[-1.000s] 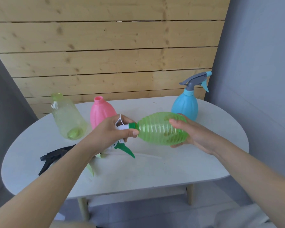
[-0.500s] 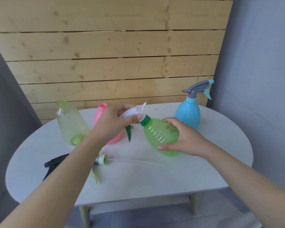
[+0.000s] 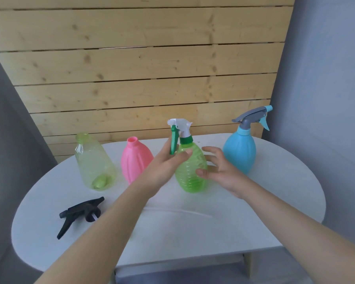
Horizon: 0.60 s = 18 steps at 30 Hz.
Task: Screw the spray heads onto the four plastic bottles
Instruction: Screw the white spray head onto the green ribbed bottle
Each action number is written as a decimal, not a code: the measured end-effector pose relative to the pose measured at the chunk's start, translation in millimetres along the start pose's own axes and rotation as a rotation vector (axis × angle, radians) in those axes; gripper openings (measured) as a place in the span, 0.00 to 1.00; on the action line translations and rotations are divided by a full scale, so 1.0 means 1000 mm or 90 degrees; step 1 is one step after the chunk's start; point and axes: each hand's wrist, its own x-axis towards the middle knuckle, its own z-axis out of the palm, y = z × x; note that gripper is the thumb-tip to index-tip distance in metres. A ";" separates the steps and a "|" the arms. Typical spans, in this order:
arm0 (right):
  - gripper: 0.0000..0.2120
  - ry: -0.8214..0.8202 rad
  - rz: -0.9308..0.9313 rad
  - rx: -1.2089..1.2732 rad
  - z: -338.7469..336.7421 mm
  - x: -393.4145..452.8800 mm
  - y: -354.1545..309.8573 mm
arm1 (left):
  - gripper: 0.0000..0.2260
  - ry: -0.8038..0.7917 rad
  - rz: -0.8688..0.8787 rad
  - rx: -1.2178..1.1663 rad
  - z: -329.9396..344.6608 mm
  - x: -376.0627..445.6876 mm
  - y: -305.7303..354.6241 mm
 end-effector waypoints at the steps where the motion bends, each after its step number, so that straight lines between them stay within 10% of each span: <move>1: 0.26 -0.001 0.006 -0.004 0.001 0.002 0.002 | 0.23 -0.001 0.008 0.024 0.001 0.001 -0.004; 9: 0.20 0.086 -0.031 -0.169 -0.002 0.007 0.017 | 0.37 0.072 0.042 0.379 0.001 0.012 -0.034; 18: 0.11 0.223 -0.042 -0.055 0.016 0.003 0.035 | 0.33 0.202 0.009 0.281 0.010 0.024 -0.046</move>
